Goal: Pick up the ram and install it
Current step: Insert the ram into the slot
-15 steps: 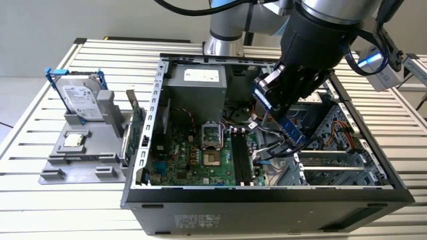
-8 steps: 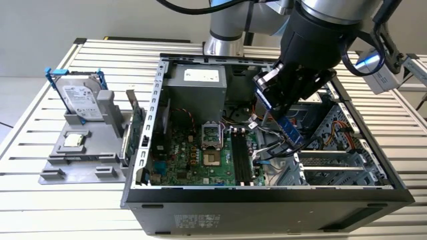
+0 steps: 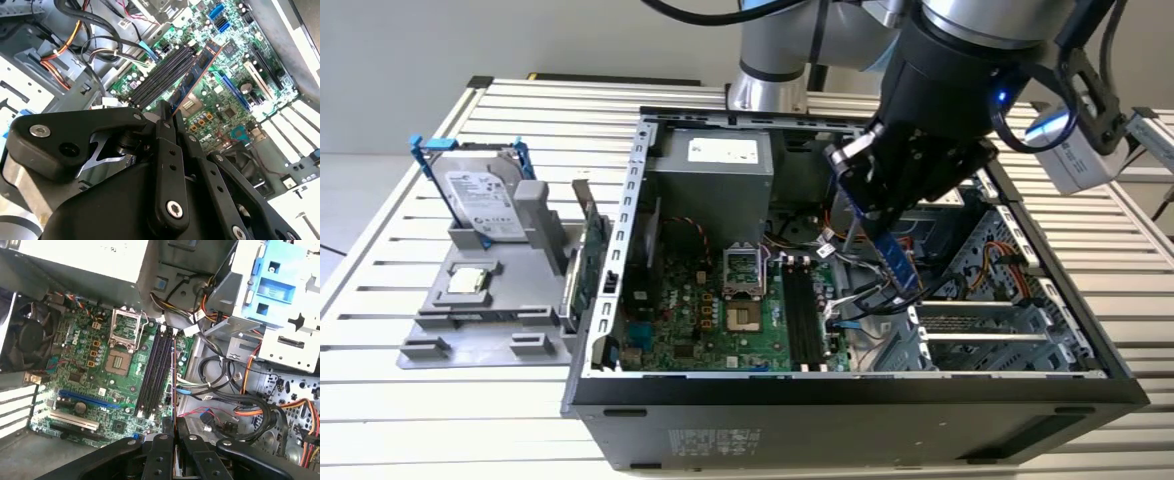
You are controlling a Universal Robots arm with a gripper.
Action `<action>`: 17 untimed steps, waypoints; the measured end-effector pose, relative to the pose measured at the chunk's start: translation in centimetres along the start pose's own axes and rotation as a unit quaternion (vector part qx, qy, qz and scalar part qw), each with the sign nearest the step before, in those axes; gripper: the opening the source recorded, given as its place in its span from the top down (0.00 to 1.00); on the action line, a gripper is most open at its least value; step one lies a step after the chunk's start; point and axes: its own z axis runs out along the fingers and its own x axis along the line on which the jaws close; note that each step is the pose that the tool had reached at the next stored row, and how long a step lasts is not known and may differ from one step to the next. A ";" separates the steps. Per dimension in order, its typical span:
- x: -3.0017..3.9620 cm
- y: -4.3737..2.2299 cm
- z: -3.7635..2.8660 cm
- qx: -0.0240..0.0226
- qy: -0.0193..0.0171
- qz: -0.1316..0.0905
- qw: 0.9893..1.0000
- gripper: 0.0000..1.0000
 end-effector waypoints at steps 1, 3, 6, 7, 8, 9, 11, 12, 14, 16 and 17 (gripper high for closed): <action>0.00 0.00 0.00 0.000 0.000 0.006 1.000 1.00; 0.00 0.00 0.00 0.000 -0.001 0.023 1.000 1.00; 0.00 0.00 0.00 0.000 -0.002 0.041 0.999 1.00; 0.00 0.00 0.00 0.000 -0.002 0.046 0.999 1.00; 0.00 0.00 -0.01 0.000 -0.002 0.052 0.999 1.00; 0.00 0.00 0.00 0.000 -0.003 0.058 0.998 1.00; 0.00 0.00 0.00 0.000 -0.003 0.069 0.998 1.00; 0.00 0.00 0.00 0.000 -0.004 0.075 0.997 1.00; 0.00 0.00 0.00 0.000 -0.004 0.086 0.996 1.00; 0.00 -0.01 0.00 0.000 -0.005 0.097 0.995 1.00; 0.00 0.00 0.00 0.000 -0.005 0.101 0.995 1.00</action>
